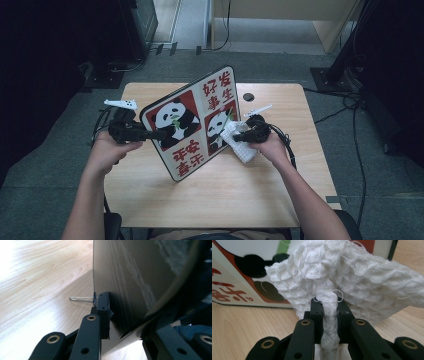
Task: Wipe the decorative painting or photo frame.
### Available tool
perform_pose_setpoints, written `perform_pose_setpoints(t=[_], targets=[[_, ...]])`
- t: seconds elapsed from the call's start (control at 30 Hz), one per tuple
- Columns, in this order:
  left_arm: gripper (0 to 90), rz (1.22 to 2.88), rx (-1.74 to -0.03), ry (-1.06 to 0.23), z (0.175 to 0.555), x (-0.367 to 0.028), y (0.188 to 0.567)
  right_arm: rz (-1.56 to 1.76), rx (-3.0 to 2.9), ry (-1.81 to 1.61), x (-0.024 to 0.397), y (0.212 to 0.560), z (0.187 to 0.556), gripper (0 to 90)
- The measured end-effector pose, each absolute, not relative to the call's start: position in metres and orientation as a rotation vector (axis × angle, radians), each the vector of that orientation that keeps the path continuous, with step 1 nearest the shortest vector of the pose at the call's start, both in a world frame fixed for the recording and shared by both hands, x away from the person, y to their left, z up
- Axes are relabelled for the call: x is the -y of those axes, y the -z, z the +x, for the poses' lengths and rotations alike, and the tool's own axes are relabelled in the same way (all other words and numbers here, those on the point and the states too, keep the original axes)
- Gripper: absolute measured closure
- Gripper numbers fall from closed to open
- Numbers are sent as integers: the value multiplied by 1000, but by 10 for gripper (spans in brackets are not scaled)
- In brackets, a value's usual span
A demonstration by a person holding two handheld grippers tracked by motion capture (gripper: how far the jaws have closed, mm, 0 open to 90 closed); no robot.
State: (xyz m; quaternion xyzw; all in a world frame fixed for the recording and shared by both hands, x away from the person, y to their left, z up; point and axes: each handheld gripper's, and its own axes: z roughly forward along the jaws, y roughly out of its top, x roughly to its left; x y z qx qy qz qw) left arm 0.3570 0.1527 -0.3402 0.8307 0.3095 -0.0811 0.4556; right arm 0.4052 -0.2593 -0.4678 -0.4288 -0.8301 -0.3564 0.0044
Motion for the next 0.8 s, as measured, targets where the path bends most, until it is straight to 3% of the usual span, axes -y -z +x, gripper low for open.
perform_pose_setpoints(t=[0.4, 0.8], targets=[[743, 2057, -751, 204, 358, -153, 340, -1360, 2580, 1037, 256, 487, 403, 805], [743, 2051, -762, 208, 358, -153, 340, -1330, 2584, 1080, 258, 469, 400, 809]])
